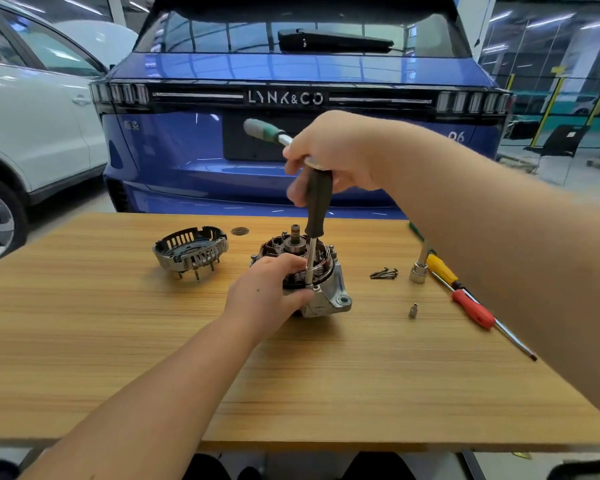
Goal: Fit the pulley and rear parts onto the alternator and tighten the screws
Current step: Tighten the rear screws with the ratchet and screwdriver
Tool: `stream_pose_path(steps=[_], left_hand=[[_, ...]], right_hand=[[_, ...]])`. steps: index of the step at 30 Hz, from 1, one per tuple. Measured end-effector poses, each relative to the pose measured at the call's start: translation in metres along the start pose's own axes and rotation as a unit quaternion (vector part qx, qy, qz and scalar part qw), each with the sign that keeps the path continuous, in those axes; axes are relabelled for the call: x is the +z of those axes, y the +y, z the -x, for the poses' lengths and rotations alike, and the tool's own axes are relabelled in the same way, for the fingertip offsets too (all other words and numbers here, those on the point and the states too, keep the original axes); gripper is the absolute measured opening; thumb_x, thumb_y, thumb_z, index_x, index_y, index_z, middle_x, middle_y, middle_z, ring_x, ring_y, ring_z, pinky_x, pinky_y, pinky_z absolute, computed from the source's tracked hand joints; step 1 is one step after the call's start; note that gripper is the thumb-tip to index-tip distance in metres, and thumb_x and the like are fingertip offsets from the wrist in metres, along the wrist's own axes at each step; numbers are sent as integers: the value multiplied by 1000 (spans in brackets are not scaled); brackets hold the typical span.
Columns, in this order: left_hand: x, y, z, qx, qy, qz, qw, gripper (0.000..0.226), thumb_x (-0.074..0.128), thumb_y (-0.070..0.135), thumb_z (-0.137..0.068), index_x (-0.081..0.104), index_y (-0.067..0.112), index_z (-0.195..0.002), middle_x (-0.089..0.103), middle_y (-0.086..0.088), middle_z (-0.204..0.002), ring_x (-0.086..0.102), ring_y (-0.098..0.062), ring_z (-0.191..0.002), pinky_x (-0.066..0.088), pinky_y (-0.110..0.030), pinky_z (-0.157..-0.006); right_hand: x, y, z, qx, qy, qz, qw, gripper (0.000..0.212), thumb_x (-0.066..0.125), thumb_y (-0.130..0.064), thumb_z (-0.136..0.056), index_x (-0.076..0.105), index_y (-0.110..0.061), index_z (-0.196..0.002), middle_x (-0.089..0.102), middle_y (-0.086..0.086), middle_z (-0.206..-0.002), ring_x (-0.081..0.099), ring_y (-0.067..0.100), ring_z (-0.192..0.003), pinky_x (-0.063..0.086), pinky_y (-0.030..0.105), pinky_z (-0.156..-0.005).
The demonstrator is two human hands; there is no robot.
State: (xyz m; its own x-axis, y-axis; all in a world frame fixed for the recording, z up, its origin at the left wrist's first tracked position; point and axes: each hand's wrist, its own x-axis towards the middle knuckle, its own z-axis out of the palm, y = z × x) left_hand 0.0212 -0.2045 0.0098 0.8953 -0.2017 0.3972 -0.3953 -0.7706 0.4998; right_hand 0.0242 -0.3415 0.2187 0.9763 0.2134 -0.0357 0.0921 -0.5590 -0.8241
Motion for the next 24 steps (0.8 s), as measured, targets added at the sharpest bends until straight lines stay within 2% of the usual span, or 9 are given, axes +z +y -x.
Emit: stream_pose_path(steps=[2,5,7,9,12,15,19,22,24], left_hand=[[1,0,0,-4,3,-1,1000,53,71,51,-86,52,42,-134,59,17,-127,55,-7,-116,53,-41,-95],[2,1,0,-8,14,3,1000,51,70,52,-86,53,42,-132,59,18,-124,55,-6,-115,53,-41,-93],[2,1,-1,-8,18,-4,1000,50,71,53,-84,54,42,-131,60,18,-124,56,-5,-113,54,-40,-91],[2,1,-2,-13,21,-10,1000,49,72,54,-82,55,43,-128,61,17,-122,57,-5,-110,55,-40,-89],[2,4,-4,-22,31,-15,999,46,73,57,-80,59,42,-122,63,17,-115,59,-6,-104,55,-40,-84],[2,5,-4,-24,40,-24,999,43,73,59,-79,62,42,-117,61,19,-105,55,-5,-95,51,-33,-75],[1,5,-5,-15,42,-25,999,42,75,58,-79,63,40,-115,54,22,-96,50,-3,-88,39,-28,-65],[-1,4,-5,-10,36,-20,999,41,75,57,-79,63,39,-114,59,21,-100,52,-3,-90,40,-28,-65],[-2,3,-4,-7,37,-15,999,38,75,57,-79,64,40,-111,60,22,-99,55,-3,-92,41,-28,-66]], right_hand=[[4,12,4,22,-23,-254,967,19,48,-18,-101,53,-9,-118,78,9,-86,77,25,-83,52,47,-87],[15,30,0,25,15,-476,879,12,48,-16,-101,54,-9,-109,78,0,-84,76,18,-86,44,44,-82],[21,37,-2,11,53,-564,824,15,52,-15,-101,62,-9,-93,74,-1,-71,71,15,-83,48,37,-86],[30,46,-1,-54,74,-572,815,13,55,-16,-101,63,-14,-91,75,-1,-78,69,15,-85,52,36,-89],[43,57,3,-197,133,-438,867,7,58,-23,-102,64,-26,-100,75,-4,-100,70,11,-91,59,34,-74],[44,64,6,-325,231,-173,901,17,60,-24,-101,75,-18,-96,74,0,-94,67,5,-92,58,45,-86],[37,61,8,-469,278,153,824,18,64,-12,-96,74,-1,-106,71,12,-118,64,27,-113,49,40,-99],[29,55,11,-444,213,366,790,33,56,-18,-100,60,1,-126,63,17,-123,58,35,-109,46,46,-91],[20,52,13,-416,154,434,784,49,46,-33,-105,45,-2,-143,53,16,-134,52,32,-116,41,44,-97]])
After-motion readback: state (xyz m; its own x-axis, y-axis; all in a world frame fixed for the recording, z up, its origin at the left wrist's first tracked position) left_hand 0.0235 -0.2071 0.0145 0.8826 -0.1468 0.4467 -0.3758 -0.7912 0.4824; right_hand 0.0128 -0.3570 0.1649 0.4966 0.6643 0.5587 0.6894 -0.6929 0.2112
